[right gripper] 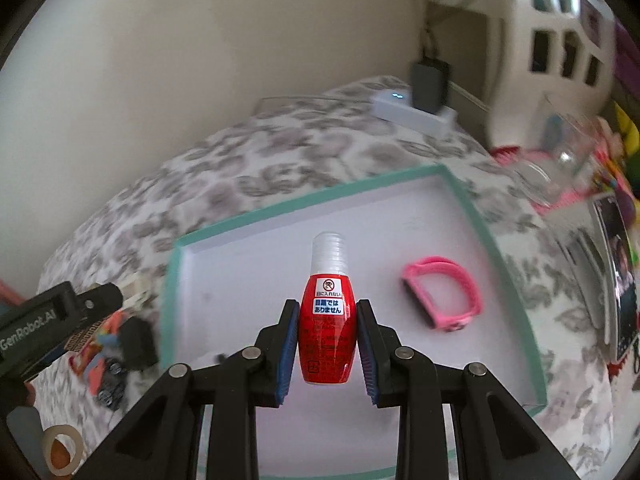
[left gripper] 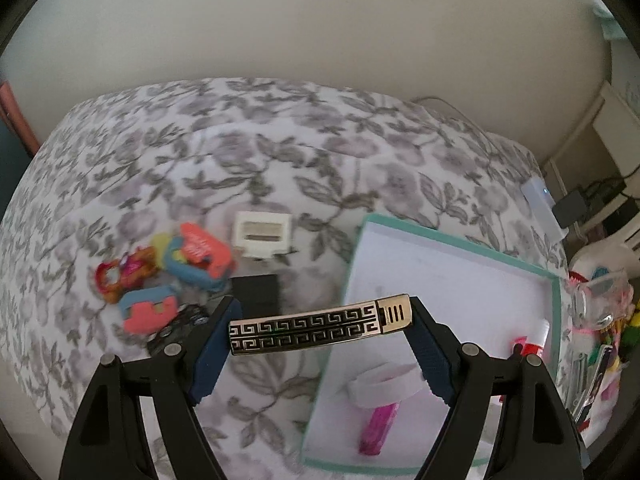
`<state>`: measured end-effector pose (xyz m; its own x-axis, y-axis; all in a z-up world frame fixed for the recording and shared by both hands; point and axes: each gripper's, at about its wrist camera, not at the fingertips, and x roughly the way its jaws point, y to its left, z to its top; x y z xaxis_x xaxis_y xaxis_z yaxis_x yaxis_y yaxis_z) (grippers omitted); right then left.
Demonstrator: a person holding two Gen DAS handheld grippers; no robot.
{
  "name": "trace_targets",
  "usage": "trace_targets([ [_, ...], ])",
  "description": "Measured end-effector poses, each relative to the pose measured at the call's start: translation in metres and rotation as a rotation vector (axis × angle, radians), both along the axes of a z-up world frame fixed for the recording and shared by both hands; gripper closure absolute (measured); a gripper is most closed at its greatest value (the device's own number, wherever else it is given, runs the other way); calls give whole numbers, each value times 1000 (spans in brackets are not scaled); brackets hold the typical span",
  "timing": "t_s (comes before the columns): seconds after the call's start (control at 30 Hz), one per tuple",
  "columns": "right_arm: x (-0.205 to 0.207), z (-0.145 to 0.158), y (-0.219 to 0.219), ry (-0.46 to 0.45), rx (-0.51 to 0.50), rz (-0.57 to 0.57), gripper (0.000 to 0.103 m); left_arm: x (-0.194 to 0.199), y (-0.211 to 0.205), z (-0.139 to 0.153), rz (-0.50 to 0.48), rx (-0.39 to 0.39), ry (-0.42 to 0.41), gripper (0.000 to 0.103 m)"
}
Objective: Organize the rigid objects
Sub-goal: 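Carry the glue bottle and gold bracelet into the tray and release both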
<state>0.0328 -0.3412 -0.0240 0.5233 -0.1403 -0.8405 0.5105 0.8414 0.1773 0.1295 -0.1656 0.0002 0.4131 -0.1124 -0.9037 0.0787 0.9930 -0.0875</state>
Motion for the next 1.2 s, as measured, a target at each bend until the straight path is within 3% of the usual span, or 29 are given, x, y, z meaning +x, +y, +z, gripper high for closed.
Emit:
trace_targets([
  [0.3,4,-15,-13,42,-26,-21,73,0,-37,-16,-119,-21,-21,20],
  [0.67,2,-24,-16,83,-29,-32,73,-5,-39,-21,-158,-61,-17,20],
  [1.2,9,-42,-12,162,-13,-1,72,-8,-48,-43,-205,-37,50,20],
])
